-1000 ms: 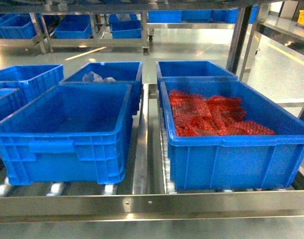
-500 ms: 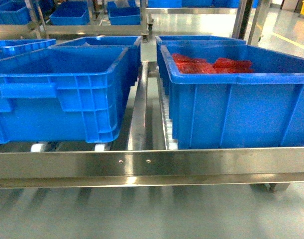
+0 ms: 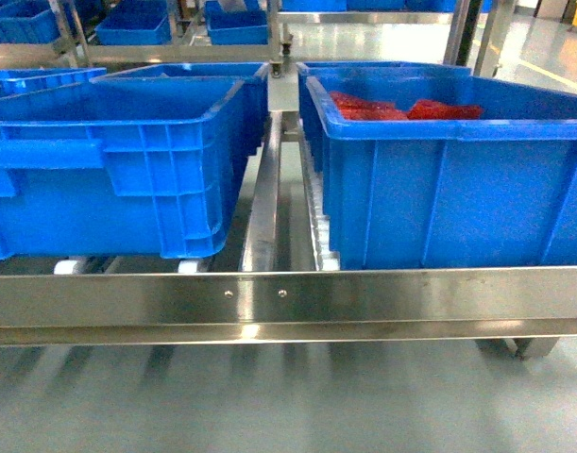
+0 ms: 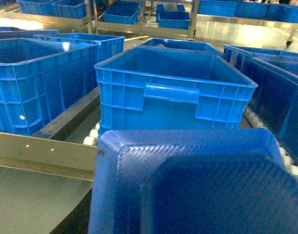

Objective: Pick blue part to blue bin on bottom shelf

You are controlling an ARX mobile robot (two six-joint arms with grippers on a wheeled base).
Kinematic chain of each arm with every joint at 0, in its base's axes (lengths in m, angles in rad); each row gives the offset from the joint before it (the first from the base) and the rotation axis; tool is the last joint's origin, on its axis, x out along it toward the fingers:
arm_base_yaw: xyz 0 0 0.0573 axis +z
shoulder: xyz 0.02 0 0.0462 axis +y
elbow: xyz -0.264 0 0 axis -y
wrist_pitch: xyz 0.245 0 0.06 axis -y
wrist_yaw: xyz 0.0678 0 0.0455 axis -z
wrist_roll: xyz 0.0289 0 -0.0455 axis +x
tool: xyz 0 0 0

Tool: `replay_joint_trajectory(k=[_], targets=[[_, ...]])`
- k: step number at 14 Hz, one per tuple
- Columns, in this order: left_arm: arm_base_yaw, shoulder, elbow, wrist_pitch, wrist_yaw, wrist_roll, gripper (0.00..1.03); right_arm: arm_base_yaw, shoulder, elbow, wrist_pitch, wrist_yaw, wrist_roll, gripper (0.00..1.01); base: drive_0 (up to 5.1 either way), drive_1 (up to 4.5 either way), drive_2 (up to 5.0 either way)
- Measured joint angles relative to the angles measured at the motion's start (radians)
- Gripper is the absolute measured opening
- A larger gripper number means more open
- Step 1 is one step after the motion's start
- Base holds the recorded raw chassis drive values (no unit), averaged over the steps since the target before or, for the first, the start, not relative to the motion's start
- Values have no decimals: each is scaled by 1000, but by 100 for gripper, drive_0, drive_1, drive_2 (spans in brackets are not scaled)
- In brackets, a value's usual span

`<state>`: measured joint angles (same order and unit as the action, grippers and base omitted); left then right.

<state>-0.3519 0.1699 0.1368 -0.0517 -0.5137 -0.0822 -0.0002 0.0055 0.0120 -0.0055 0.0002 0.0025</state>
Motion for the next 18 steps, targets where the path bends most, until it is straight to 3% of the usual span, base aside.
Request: replay_joint_trajectory(k=[18], targets=[[0, 2, 0, 1, 0, 0, 43, 0, 0, 0, 0, 0, 0, 98, 8, 390, -375]])
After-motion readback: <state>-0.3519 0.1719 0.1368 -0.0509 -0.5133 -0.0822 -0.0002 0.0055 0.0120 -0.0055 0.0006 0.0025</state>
